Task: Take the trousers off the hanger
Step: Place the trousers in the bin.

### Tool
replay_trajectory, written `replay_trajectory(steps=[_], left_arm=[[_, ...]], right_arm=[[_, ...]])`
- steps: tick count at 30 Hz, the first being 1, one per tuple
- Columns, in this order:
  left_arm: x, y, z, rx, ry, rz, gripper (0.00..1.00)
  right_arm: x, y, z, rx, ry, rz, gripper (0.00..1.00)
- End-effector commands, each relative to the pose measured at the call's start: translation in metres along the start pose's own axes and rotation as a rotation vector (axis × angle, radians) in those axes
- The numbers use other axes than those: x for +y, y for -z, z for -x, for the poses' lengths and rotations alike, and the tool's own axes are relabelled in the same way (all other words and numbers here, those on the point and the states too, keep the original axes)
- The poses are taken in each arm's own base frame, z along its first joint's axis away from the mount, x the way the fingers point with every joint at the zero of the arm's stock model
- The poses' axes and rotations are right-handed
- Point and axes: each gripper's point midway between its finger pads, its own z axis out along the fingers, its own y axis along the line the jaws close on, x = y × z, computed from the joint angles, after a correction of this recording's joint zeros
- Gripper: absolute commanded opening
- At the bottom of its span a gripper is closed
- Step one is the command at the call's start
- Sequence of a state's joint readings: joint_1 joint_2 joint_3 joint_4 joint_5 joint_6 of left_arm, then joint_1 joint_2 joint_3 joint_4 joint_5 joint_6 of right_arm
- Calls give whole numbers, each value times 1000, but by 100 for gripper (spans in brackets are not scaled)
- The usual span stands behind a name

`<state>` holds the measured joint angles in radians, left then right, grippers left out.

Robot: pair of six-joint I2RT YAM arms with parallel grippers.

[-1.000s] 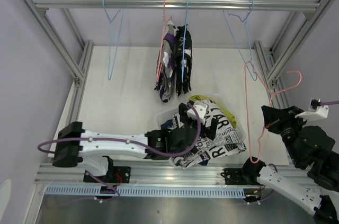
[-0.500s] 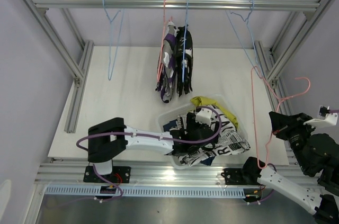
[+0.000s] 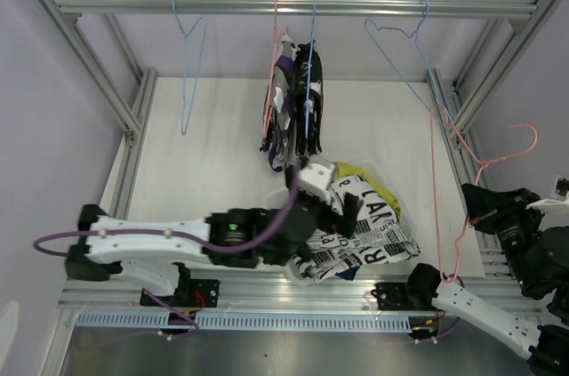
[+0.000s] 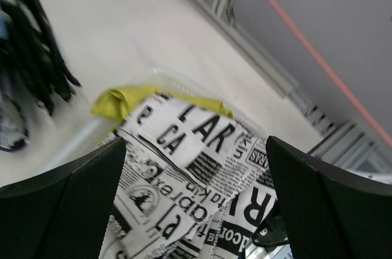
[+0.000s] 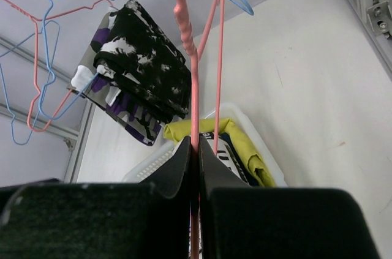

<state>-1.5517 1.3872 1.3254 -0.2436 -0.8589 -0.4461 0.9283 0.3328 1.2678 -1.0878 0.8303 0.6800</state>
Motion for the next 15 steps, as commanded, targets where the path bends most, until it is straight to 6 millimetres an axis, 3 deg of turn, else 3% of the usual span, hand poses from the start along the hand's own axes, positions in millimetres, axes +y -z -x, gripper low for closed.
replay_trajectory(steps=[1, 5, 9, 15], left_arm=[[42, 38, 58, -85, -29, 52, 99], [88, 74, 94, -170, -59, 90, 100], [124, 98, 114, -217, -103, 164, 99], [157, 114, 119, -226, -164, 208, 99]], right_arm=[[7, -4, 11, -20, 24, -17, 0], [16, -5, 19, -8, 107, -5, 0], [38, -7, 21, 30, 201, 68, 0], [70, -24, -8, 166, 315, 118, 0]])
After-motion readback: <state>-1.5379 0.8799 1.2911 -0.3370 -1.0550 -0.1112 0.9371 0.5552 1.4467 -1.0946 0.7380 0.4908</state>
